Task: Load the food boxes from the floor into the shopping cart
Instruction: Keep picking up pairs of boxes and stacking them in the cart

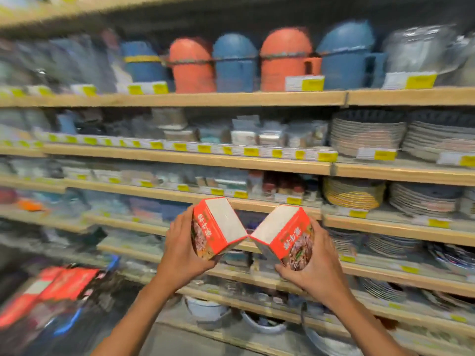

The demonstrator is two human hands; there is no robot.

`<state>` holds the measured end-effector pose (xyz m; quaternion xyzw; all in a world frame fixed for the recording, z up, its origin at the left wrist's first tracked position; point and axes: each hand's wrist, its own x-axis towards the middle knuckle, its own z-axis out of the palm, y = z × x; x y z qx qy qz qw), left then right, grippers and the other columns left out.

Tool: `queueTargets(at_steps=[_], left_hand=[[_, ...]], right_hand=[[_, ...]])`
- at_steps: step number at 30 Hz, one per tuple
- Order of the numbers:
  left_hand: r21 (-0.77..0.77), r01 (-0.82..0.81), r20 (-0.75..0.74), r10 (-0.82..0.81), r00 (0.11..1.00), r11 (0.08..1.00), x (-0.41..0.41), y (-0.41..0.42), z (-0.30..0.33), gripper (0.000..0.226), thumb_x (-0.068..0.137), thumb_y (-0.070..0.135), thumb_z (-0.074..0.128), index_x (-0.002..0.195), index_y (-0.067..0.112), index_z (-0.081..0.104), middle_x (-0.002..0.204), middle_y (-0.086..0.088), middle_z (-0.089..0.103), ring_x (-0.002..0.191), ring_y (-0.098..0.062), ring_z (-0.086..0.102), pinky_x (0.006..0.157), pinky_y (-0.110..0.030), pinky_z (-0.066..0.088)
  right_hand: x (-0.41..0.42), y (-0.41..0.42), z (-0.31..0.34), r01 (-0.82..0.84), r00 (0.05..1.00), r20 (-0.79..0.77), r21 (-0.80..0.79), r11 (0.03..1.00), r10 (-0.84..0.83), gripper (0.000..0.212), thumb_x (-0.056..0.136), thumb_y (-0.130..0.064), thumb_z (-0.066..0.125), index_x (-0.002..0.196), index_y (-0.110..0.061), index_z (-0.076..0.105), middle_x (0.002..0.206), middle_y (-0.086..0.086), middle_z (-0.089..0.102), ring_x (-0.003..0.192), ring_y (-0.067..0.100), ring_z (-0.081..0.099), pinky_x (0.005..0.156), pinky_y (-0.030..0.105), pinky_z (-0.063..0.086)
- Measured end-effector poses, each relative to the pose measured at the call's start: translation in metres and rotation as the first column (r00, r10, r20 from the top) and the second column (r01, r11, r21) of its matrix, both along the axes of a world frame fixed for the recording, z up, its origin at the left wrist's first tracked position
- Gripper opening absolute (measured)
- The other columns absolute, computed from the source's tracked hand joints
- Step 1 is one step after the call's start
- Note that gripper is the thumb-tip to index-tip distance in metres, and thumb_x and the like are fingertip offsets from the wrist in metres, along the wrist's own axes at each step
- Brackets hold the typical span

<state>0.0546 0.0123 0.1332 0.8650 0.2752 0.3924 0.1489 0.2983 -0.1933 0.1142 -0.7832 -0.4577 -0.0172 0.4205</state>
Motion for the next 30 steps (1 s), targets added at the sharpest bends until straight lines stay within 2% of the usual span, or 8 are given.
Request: queueTargets(at_steps=[4, 8, 13, 18, 23, 30], left_hand=[[-0.034, -0.129, 0.025, 0.13, 0.991, 0.991, -0.08, 0.044, 0.0, 0.12, 0.055, 0.052, 0.09, 0.153, 0.017, 0.031, 0.138, -0.002, 0.048, 0.127, -0.026, 0.047, 0.105, -0.05, 0.04], [-0.086, -0.253, 0.044, 0.258, 0.965, 0.964, -0.15, 0.067, -0.007, 0.117, 0.054, 0.044, 0.094, 0.152, 0.022, 0.033, 0.137, 0.004, 0.049, 0.128, -0.019, 0.048, 0.104, -0.046, 0.042], [-0.18, -0.389, 0.078, 0.407, 0.91, 0.904, -0.212, 0.077, -0.027, 0.12, 0.052, 0.048, 0.094, 0.152, 0.022, 0.034, 0.14, 0.007, 0.049, 0.131, -0.018, 0.048, 0.105, -0.048, 0.042], [-0.222, -0.531, 0.088, 0.559, 0.825, 0.818, -0.243, 0.077, -0.045, 0.117, 0.053, 0.041, 0.096, 0.15, 0.025, 0.033, 0.139, 0.008, 0.044, 0.13, -0.017, 0.044, 0.108, -0.048, 0.04], [-0.209, -0.638, 0.039, 0.658, 0.752, 0.741, -0.262, 0.1, -0.041, 0.12, 0.051, 0.041, 0.096, 0.152, 0.02, 0.033, 0.139, 0.004, 0.047, 0.129, -0.022, 0.049, 0.105, -0.052, 0.042], [-0.197, -0.758, 0.009, 0.775, 0.632, 0.621, -0.27, 0.136, -0.036, 0.125, 0.052, 0.054, 0.095, 0.154, 0.021, 0.031, 0.143, 0.005, 0.046, 0.133, -0.019, 0.046, 0.109, -0.048, 0.039]], right_hand=[[-0.054, 0.083, 0.002, -0.148, 0.988, -0.035, -0.005, 0.989, 0.148, 0.13, 0.05, -0.076, 0.075, 0.155, -0.033, 0.012, 0.148, -0.005, 0.035, 0.137, 0.019, 0.035, 0.114, 0.047, 0.035], [-0.107, 0.146, -0.001, -0.286, 0.956, -0.071, -0.022, 0.958, 0.284, 0.133, 0.049, -0.073, 0.084, 0.154, -0.039, 0.01, 0.148, -0.006, 0.035, 0.137, 0.019, 0.037, 0.111, 0.05, 0.039], [-0.157, 0.208, -0.01, -0.463, 0.886, -0.073, -0.086, 0.882, 0.458, 0.133, 0.049, -0.07, 0.086, 0.153, -0.039, 0.009, 0.147, -0.005, 0.035, 0.135, 0.018, 0.036, 0.111, 0.052, 0.038], [-0.18, 0.27, -0.021, -0.593, 0.805, -0.072, -0.134, 0.794, 0.589, 0.134, 0.049, -0.073, 0.085, 0.154, -0.037, 0.008, 0.149, -0.003, 0.033, 0.138, 0.02, 0.035, 0.113, 0.051, 0.037], [-0.195, 0.333, -0.026, -0.699, 0.715, -0.101, -0.128, 0.703, 0.692, 0.133, 0.05, -0.073, 0.084, 0.153, -0.038, 0.007, 0.152, -0.002, 0.033, 0.139, 0.023, 0.036, 0.112, 0.053, 0.038], [-0.216, 0.423, -0.021, -0.827, 0.56, -0.097, -0.134, 0.546, 0.823, 0.136, 0.05, -0.072, 0.085, 0.155, -0.038, 0.004, 0.155, -0.002, 0.031, 0.142, 0.023, 0.033, 0.114, 0.054, 0.034]])
